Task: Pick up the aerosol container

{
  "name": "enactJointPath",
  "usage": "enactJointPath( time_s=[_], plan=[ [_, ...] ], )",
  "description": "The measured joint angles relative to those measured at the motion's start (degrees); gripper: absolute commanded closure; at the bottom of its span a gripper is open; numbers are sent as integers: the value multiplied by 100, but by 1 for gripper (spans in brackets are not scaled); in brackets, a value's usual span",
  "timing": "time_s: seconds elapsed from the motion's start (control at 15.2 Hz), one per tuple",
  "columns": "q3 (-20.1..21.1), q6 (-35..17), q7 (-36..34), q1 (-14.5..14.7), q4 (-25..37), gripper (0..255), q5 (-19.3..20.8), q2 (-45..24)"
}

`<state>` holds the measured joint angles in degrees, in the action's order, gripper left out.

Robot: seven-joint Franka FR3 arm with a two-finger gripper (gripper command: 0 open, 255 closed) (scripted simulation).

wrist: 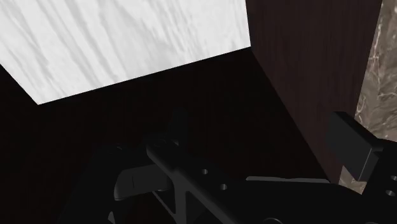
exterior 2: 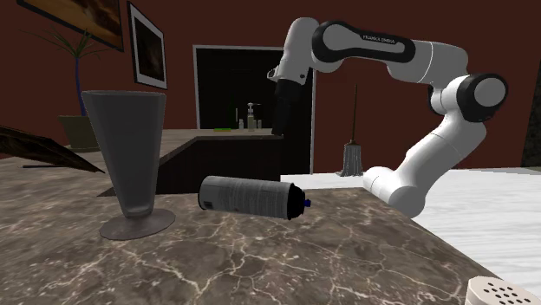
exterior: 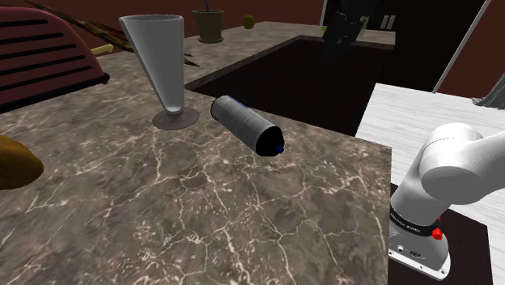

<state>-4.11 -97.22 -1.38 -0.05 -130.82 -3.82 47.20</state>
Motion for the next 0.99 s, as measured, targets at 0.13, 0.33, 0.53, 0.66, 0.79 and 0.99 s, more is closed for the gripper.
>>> enactJointPath(
  time_s=[0.13, 0.33, 0.53, 0.66, 0.79, 0.99],
  plan=[
    [66, -4, -74, 12, -13, 0, -32, -8],
    [407, 22, -474, 79, -20, 0, -200, -57],
    [802, 18, -940, 155, 98, 0, -396, -267],
    [1078, -27, -1264, 207, 153, 0, -529, -422],
    [1323, -9, -1570, 250, 275, 0, -642, -580],
    [1730, -39, -2066, 312, 480, 0, -809, -879]
  ],
)
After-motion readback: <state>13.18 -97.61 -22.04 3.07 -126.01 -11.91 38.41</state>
